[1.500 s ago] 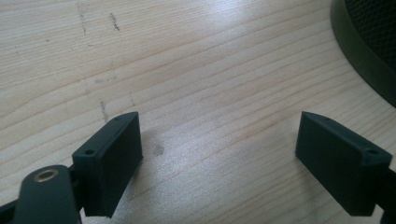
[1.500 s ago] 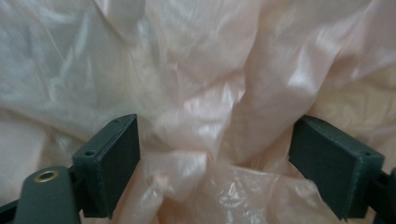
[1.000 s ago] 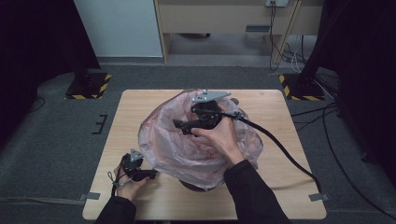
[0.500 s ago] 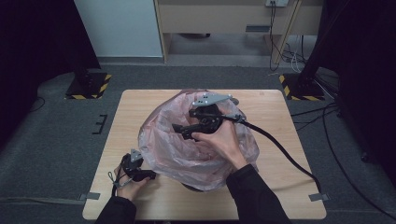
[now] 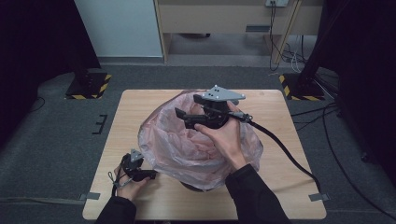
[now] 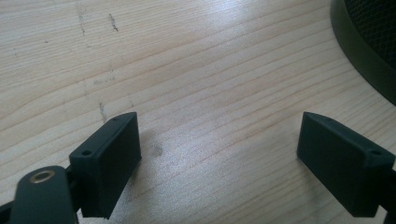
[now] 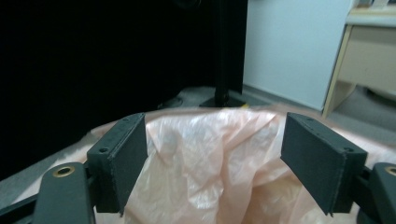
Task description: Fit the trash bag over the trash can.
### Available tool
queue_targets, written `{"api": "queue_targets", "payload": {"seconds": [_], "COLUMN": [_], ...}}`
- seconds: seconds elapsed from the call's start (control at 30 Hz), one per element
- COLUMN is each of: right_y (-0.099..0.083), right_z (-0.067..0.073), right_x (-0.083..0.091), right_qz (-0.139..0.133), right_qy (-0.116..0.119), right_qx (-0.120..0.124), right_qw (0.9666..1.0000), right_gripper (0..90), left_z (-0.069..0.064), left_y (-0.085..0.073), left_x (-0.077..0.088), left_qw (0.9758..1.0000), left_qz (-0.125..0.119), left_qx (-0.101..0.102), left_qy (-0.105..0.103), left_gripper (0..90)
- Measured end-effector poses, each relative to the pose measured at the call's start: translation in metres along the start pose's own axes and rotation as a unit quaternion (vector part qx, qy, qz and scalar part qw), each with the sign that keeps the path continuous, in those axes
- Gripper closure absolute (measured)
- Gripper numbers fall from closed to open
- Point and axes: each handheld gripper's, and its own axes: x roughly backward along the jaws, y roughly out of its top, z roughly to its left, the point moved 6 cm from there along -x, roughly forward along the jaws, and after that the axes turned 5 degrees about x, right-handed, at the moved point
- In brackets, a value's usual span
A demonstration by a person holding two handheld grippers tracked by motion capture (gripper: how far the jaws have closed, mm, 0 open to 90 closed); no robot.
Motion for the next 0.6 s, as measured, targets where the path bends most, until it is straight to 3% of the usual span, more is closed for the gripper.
{"api": "queue_targets", "payload": {"seconds": [0.27,0.6], "right_y": [0.017,0.036], "right_z": [-0.006,-0.019], "right_x": [0.012,0.035], "right_qz": [-0.059,-0.098], "right_qy": [-0.019,-0.049], "right_qx": [0.002,0.002], "right_qw": [0.9981,0.9939], "right_gripper": [24.8,26.3], "left_z": [0.0,0.0], "left_y": [0.0,0.0], "left_x": [0.0,0.0], "left_qw": [1.0,1.0], "left_qz": [0.0,-0.001], "left_qx": [0.0,0.0], "left_qy": [0.0,0.0], "left_gripper": [12.3,12.0]}}
